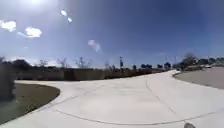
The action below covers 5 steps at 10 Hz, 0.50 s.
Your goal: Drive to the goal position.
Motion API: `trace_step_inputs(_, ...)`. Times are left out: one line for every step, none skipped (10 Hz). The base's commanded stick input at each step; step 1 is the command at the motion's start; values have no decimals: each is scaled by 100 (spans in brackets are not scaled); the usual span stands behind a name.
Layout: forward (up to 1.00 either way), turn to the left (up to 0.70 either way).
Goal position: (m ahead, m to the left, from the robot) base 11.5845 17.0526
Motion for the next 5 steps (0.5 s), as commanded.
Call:
trace_step_inputs(70, 0)
trace_step_inputs(70, 0)
trace_step_inputs(70, 0)
trace_step_inputs(70, 0)
trace_step_inputs(70, 0)
